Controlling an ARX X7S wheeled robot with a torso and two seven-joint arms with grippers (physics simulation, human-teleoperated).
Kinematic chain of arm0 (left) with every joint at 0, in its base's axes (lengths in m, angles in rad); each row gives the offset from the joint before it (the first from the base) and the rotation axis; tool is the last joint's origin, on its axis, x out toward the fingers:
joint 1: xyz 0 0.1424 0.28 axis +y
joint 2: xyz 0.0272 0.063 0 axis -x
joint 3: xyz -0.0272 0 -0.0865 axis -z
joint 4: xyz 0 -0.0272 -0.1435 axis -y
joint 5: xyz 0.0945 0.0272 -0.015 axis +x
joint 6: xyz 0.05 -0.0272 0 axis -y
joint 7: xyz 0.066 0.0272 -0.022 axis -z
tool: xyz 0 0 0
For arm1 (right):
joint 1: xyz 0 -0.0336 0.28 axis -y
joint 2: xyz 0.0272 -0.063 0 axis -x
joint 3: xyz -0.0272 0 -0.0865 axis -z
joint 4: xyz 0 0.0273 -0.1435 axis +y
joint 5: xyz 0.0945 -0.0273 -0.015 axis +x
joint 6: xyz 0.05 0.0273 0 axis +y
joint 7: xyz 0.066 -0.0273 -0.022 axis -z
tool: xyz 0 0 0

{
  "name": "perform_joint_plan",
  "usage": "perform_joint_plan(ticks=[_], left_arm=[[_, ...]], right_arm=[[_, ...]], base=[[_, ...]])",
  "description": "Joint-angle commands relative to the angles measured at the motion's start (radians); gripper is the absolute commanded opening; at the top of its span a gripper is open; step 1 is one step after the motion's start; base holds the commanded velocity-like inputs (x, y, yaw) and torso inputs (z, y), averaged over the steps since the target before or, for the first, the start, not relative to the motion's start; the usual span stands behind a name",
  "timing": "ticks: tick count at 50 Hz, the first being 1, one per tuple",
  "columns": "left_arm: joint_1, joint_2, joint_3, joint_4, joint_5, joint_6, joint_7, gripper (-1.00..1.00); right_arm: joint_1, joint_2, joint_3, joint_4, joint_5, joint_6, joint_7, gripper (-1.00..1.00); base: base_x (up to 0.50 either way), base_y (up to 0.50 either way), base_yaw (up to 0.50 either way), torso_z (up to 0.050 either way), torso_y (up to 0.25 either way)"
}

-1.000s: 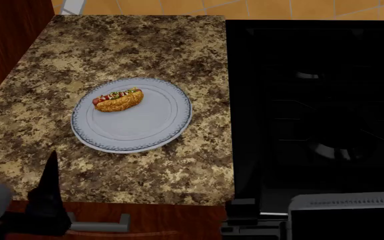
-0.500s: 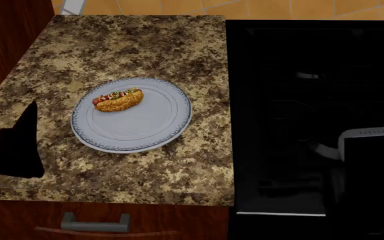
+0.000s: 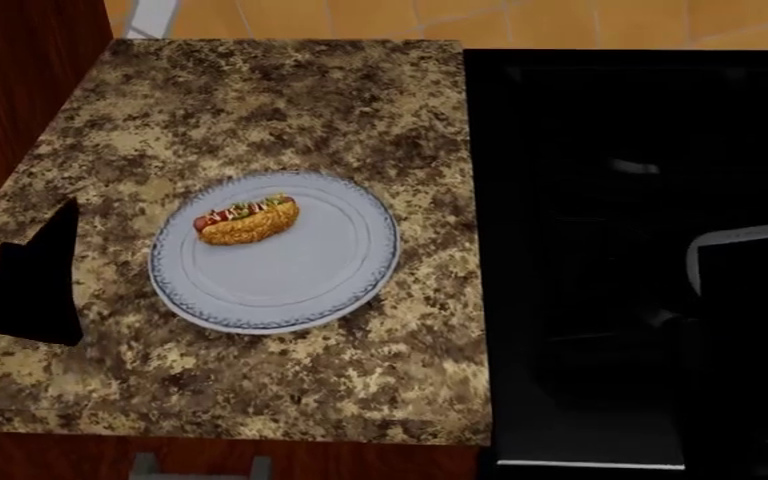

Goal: Pick the hot dog from the plate and place it in the pan.

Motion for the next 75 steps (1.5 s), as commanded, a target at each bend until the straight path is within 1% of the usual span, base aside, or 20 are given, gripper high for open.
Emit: perform_joint_plan(ticks=[1,8,17,19,23,24,26,32,33,34,38,41,56,69,75], left_arm=[[-0.017,-0.027,0.019,-0.019,-0.019,0.007,0.012,1.0],[-0.051,-0.028,0.034,-0.029,-0.032,-0.008,0.012,1.0],[-0.076,-0.025,0.051,-0.022,-0.1,-0.064,0.02,1.0],[-0.084,-0.039,0.064,-0.039,-0.161,-0.067,-0.004,1.0],[-0.117,-0.081,0.09,-0.108,-0.366,-0.067,-0.091,1.0],[-0.122,-0.087,0.096,-0.12,-0.39,-0.064,-0.101,1.0],[-0.131,-0.094,0.117,-0.154,-0.386,-0.038,-0.1,1.0],[-0.199,-0.094,0.132,-0.248,-0.411,-0.038,-0.078,1.0],[-0.225,-0.116,0.177,-0.267,-0.401,-0.011,-0.056,1.0],[-0.234,-0.116,0.177,-0.276,-0.407,-0.012,-0.052,1.0],[-0.305,-0.131,0.252,-0.334,-0.399,0.013,-0.016,1.0],[-0.333,-0.124,0.268,-0.359,-0.404,0.01,-0.014,1.0],[-0.355,-0.14,0.312,-0.367,-0.431,0.014,-0.005,1.0],[-0.352,-0.158,0.319,-0.344,-0.492,-0.017,-0.005,1.0],[-0.345,-0.17,0.345,-0.34,-0.523,-0.023,0.005,1.0]], right_arm=[[0.003,0.008,-0.025,-0.02,0.002,0.024,-0.006,1.0],[-0.033,-0.003,-0.026,-0.033,0.001,0.014,0.005,1.0],[-0.03,0.016,-0.003,-0.069,0.008,0.047,-0.001,1.0],[-0.028,0.021,-0.008,-0.066,0.008,0.048,-0.002,1.0],[-0.03,0.02,-0.016,-0.059,0.009,0.041,-0.001,1.0],[-0.032,0.019,-0.016,-0.058,0.009,0.039,-0.001,1.0],[-0.034,0.017,-0.013,-0.052,0.012,0.036,-0.003,1.0],[-0.016,0.023,-0.015,-0.05,0.017,0.047,-0.005,1.0],[-0.022,0.023,-0.015,-0.052,0.017,0.046,-0.006,1.0],[-0.025,0.023,-0.014,-0.052,0.017,0.045,-0.005,1.0],[-0.046,0.019,-0.012,-0.049,0.017,0.027,-0.003,1.0],[-0.056,0.016,-0.009,-0.043,0.018,0.013,-0.003,1.0],[-0.083,0.016,0.006,-0.059,0.026,0.017,-0.002,1.0],[-0.09,0.018,0.009,-0.052,0.029,0.003,-0.001,1.0],[-0.1,0.017,0.008,-0.046,0.029,-0.006,0.002,1.0]], base=[[0.25,0.12,0.0,0.0,0.0],[0.24,0.12,0.0,0.0,0.0],[0.14,0.07,0.0,0.0,0.0],[0.13,0.02,0.0,0.0,0.0],[0.13,0.02,0.0,0.0,0.0],[0.13,0.02,0.0,0.0,0.0],[0.13,0.02,0.0,0.0,0.0],[0.13,0.02,0.0,0.0,0.0],[0.13,0.02,0.0,0.0,0.0],[0.13,0.02,0.0,0.0,0.0],[0.13,0.02,0.0,0.0,0.0],[0.13,0.02,0.0,0.0,0.0],[0.13,0.02,0.0,0.0,0.0],[0.12,0.02,0.0,0.0,0.0],[0.13,0.02,0.0,0.0,0.0]])
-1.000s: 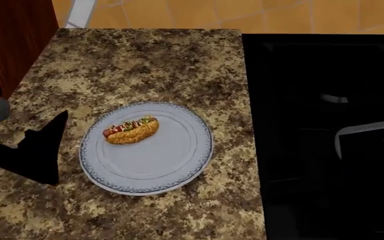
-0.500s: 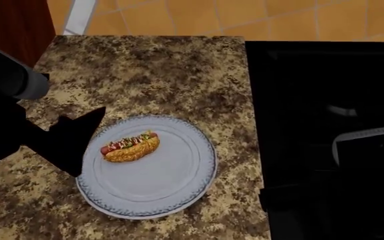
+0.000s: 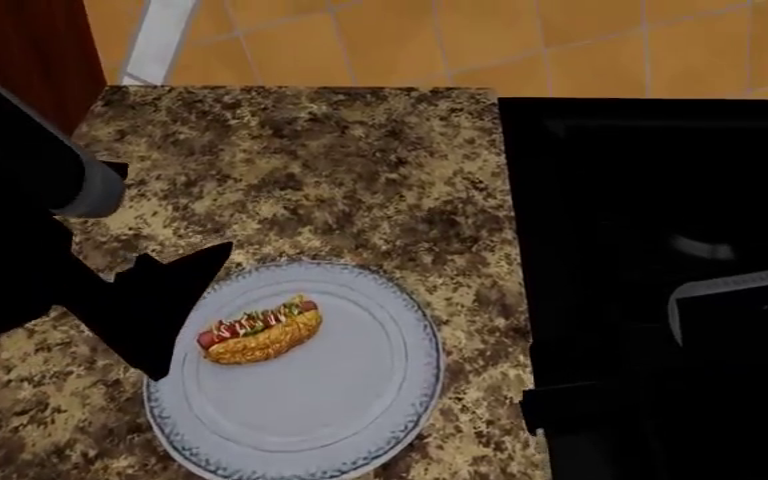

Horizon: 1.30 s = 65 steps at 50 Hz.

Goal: Pick the hot dog from the plate and place it in the pan.

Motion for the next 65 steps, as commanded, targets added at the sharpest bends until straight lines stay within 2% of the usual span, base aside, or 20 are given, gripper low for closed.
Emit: perform_joint_plan(ticks=[1,22,34,46,65], left_arm=[[0.006,-0.008,0.022,-0.006,-0.046,0.009,0.006,1.0],[-0.012,-0.032,0.155,-0.049,-0.056,0.059,0.04,1.0],[-0.037,-0.016,0.296,-0.185,0.021,0.169,0.119,1.0],[-0.121,0.009,0.432,-0.322,0.11,0.253,0.2,1.0],[-0.1,0.017,0.496,-0.342,0.13,0.26,0.197,1.0]], right_arm=[[-0.015,-0.005,0.001,0.004,-0.002,-0.012,-0.002,1.0],[-0.05,-0.011,0.024,-0.003,0.008,-0.029,-0.001,1.0],[-0.046,-0.017,0.014,0.005,0.012,-0.032,0.005,1.0],[-0.098,-0.019,0.029,0.008,0.012,-0.075,0.006,1.0],[-0.105,-0.018,0.03,0.01,0.019,-0.087,0.008,1.0]], base=[[0.12,0.02,0.0,0.0,0.0],[0.07,0.01,0.0,0.0,0.0],[0.0,0.0,0.0,0.0,0.0],[0.0,0.0,0.0,0.0,0.0],[0.0,0.0,0.0,0.0,0.0]])
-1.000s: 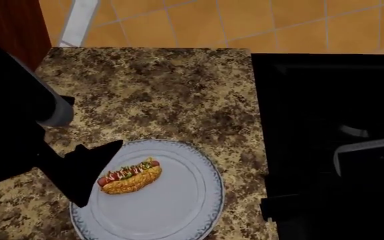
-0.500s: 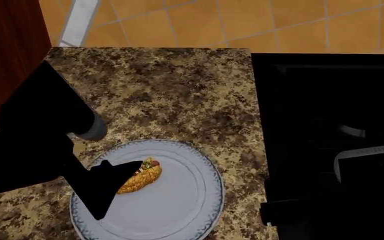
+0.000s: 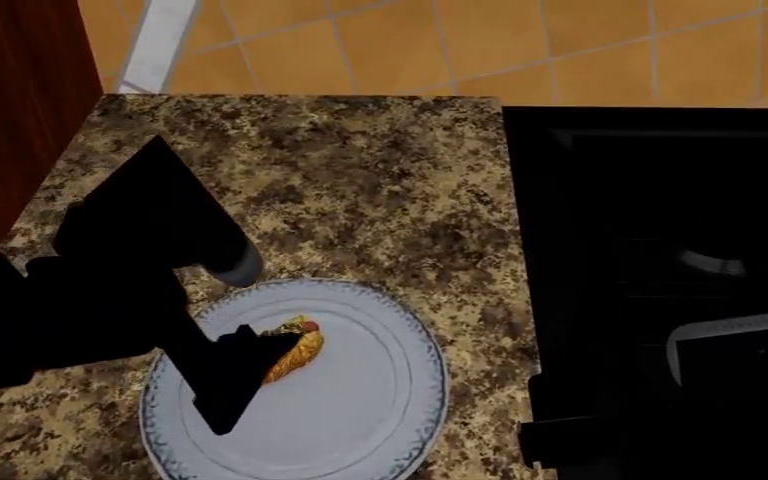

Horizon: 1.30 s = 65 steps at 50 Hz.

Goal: Pick the hot dog from the plate and place it in the pan.

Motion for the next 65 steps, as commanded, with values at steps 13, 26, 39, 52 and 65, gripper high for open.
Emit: perform_joint_plan(ticks=[13,26,39,52,65], left_arm=[[0.019,0.011,0.068,-0.07,0.038,0.059,0.02,1.0],[0.019,0.024,0.117,-0.133,0.063,0.091,0.046,1.0],[0.014,0.044,0.149,-0.193,0.083,0.103,0.054,1.0],[0.011,0.063,0.188,-0.254,0.101,0.113,0.069,1.0],[0.006,0.086,0.219,-0.307,0.124,0.141,0.079,1.0]], right_arm=[[-0.015,-0.003,0.003,-0.013,0.003,-0.002,0.004,1.0],[-0.038,-0.002,0.011,-0.011,0.005,-0.018,0.006,1.0],[-0.061,-0.004,0.013,-0.019,0.009,-0.021,0.012,1.0],[-0.095,-0.01,0.014,-0.006,0.01,-0.058,0.015,1.0],[-0.119,-0.011,0.019,-0.002,0.011,-0.079,0.019,1.0]], base=[[0.0,0.0,0.0,0.0,0.0],[0.0,0.0,0.0,0.0,0.0],[0.0,0.0,0.0,0.0,0.0],[0.0,0.0,0.0,0.0,0.0],[0.0,0.0,0.0,0.0,0.0]])
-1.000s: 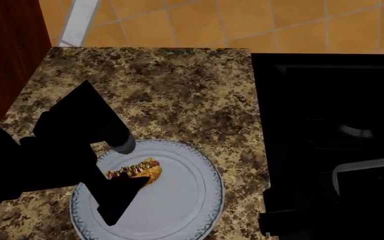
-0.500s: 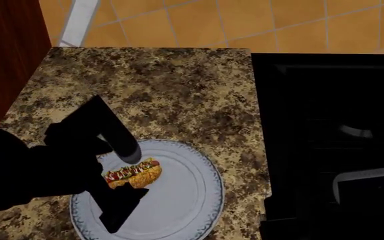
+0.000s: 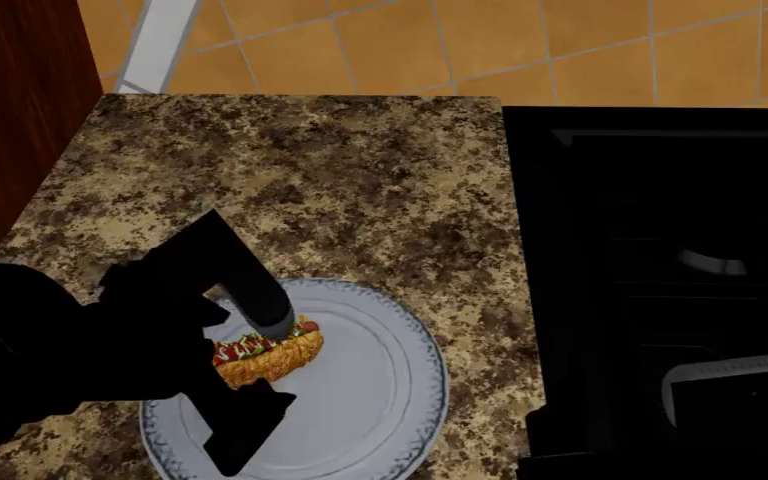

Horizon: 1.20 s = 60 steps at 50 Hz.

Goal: Pick the hot dog from the plate and place it in the pan.

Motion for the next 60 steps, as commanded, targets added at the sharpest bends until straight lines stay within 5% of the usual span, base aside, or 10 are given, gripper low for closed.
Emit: perform_joint_plan(ticks=[1,7,8,49,60], left_arm=[[-0.002,0.027,0.012,-0.049,0.019,0.036,0.005,1.0],[-0.009,0.031,-0.008,-0.04,0.006,0.023,-0.006,1.0],[-0.015,0.034,-0.015,-0.045,0.003,0.016,-0.01,-1.0],[-0.066,-0.015,-0.173,0.163,-0.111,-0.143,-0.128,-1.0],[0.032,-0.054,-0.366,0.398,-0.252,-0.273,-0.267,-1.0]], right_arm=[[-0.024,-0.006,0.009,0.0,-0.002,-0.019,-0.002,1.0],[-0.025,-0.007,0.005,0.01,-0.003,-0.028,0.001,1.0],[-0.022,-0.008,0.0,0.011,-0.003,-0.027,0.002,1.0],[-0.054,-0.013,0.002,0.015,0.008,-0.056,0.017,1.0],[-0.048,0.002,0.009,-0.045,0.016,-0.023,0.022,1.0]], base=[[0.0,0.0,0.0,0.0,0.0],[0.0,0.0,0.0,0.0,0.003],[0.0,0.0,0.0,0.0,0.0],[0.0,0.0,0.0,0.0,0.0],[0.0,0.0,0.0,0.0,0.0]])
